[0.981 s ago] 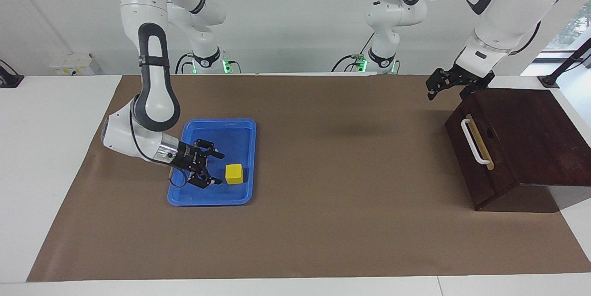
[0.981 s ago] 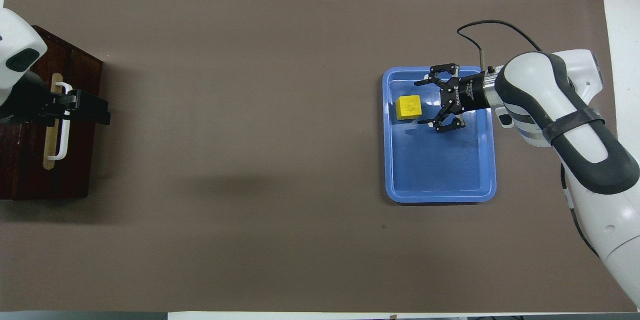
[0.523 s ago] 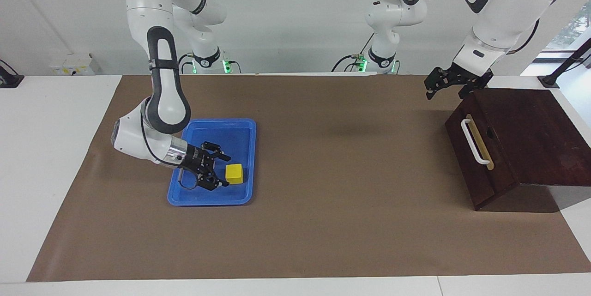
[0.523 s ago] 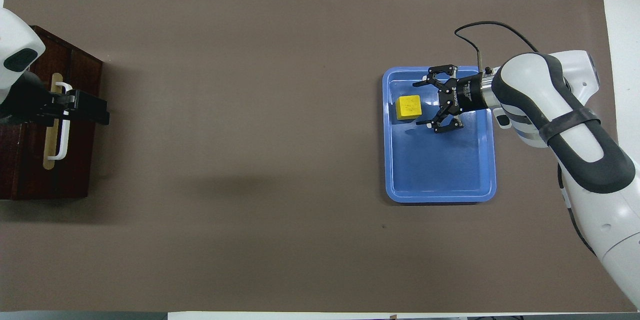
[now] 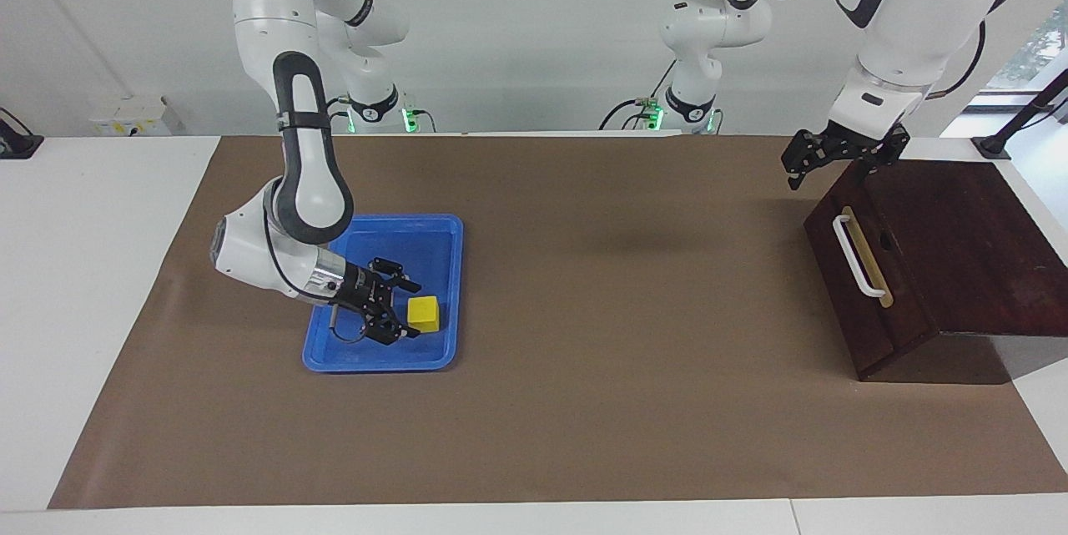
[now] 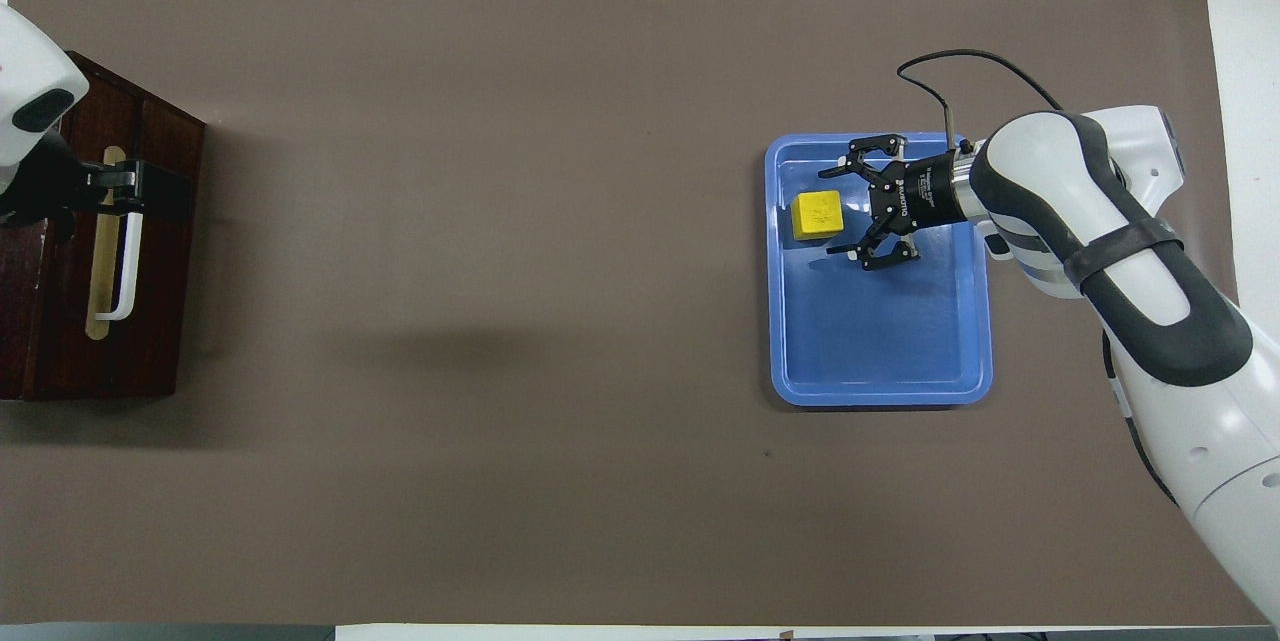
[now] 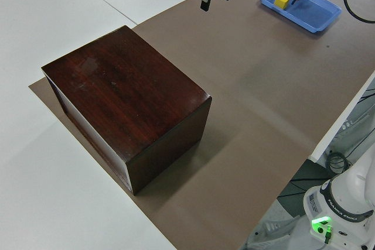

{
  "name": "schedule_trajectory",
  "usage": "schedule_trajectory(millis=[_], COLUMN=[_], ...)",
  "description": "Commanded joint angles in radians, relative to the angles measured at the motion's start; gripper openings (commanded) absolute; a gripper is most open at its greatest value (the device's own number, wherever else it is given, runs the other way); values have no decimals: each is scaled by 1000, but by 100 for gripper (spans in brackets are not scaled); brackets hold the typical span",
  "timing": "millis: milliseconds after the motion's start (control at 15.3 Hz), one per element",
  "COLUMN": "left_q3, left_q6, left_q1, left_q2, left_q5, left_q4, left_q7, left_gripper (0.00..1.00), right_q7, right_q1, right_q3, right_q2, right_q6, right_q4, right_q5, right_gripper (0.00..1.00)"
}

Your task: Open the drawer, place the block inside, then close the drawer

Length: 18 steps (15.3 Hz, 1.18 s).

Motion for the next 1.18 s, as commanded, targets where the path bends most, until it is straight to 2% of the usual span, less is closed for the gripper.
schedule_trajectory(millis=[0,196,262,393,458,654,1112], left_q3=[2,2,4,4,4,4,4], left_q6=[88,159,180,263,306,399,458], left_q1=[-3,8,9,28,42,81,97], left_q2=[27,76,94,105,107,124,125], left_q5=[92,164,198,233,247,287,312], left_q4=[-51,-82,-89,-150,-180,-233,-290], left_q7=[11,11,11,10,10,11,11], left_gripper=[100,100,100,100,100,100,100], right_q7=[-30,-28,-30,-30,-30,-13,38], right_q1=[-3,-1,-1,0,0,15,29], right_q3=[5,5,3,3,3,2,0], right_q2=[-2,-2,-2,-4,-4,-5,-5], right_q6=[15,18,19,21,22,27,48], right_q4=[-9,-9,-10,-12,-12,-16,-5], right_q5=[4,2,2,0,0,2,2], right_gripper=[100,99,96,85,76,0,0])
